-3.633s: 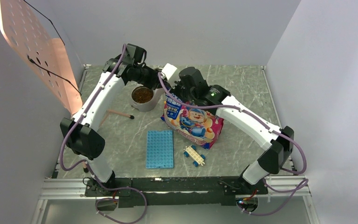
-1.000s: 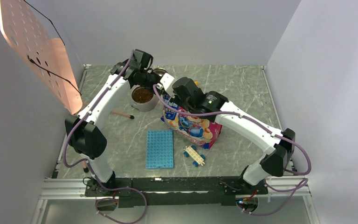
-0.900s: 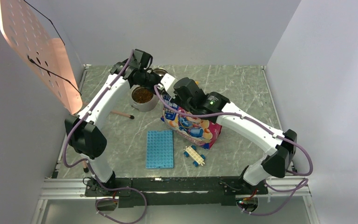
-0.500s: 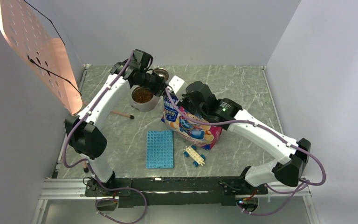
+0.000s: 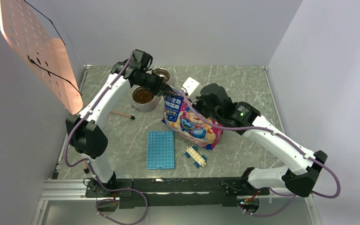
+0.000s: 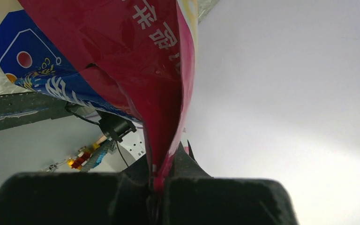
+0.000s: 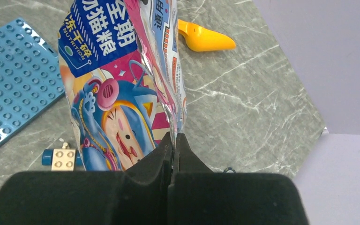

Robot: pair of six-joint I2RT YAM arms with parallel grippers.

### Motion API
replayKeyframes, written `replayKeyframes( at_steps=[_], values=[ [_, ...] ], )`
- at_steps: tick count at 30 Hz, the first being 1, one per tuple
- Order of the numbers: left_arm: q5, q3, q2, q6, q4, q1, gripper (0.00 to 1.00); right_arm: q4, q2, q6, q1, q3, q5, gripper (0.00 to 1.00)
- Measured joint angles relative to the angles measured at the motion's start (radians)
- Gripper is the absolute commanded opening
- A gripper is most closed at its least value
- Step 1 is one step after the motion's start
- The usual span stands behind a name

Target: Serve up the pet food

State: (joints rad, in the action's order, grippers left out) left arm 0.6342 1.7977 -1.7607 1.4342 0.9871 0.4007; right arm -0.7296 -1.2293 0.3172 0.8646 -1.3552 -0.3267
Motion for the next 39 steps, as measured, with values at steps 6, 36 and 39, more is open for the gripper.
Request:
replayKeyframes(
  at_steps=[6,36,39],
  values=[
    [0.018,-0.072,0.029,0.023,-0.095,-0.001,0.37,-0.008,0.000,-0.005,-0.038,-0.009,0.071,0.00],
    [-0.129,-0.300,0.128,0.155,-0.496,0.137,0.00,-0.113,-0.026,-0.025,-0.034,-0.065,0.045,0.48],
    [-0.130,-0.311,0.141,0.158,-0.494,0.130,0.00,-0.098,-0.027,-0.008,-0.027,-0.050,0.024,0.45]
  ],
)
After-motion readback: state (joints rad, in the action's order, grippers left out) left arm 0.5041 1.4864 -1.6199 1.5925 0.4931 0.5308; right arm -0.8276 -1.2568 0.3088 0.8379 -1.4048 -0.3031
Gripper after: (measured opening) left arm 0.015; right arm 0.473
